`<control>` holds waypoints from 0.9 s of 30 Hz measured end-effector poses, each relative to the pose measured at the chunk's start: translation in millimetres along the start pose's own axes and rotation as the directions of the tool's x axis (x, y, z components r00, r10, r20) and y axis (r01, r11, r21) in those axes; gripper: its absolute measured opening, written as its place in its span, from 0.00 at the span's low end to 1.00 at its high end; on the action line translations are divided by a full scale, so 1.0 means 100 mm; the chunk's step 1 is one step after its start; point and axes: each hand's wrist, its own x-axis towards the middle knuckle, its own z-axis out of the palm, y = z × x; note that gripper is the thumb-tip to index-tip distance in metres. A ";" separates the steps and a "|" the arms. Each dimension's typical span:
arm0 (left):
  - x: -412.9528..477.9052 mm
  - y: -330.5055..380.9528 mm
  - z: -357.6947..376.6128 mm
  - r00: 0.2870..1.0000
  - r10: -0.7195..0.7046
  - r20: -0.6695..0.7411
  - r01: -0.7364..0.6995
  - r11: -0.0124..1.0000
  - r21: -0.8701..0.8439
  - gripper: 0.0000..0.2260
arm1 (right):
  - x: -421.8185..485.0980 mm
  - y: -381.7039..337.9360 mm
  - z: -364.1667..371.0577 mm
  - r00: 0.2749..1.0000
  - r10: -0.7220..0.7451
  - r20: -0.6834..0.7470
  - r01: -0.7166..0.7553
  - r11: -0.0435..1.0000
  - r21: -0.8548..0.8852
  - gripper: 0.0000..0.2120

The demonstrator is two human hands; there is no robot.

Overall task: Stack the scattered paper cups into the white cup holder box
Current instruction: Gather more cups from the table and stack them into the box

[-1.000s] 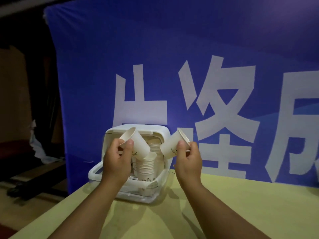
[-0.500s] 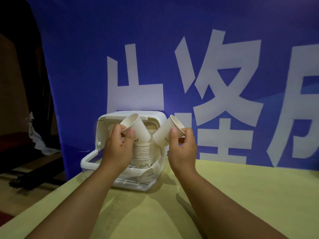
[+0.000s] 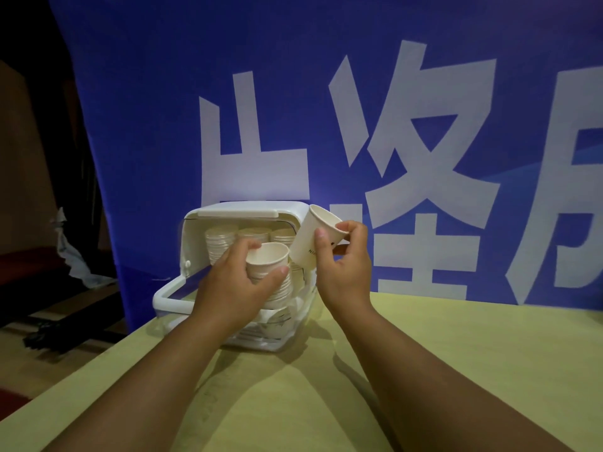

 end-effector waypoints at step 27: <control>-0.13 -0.08 0.04 0.993 -0.113 0.043 0.121 0.952 -0.280 0.44 | -0.03 -0.29 0.21 0.960 -0.093 0.264 0.085 0.995 0.042 0.24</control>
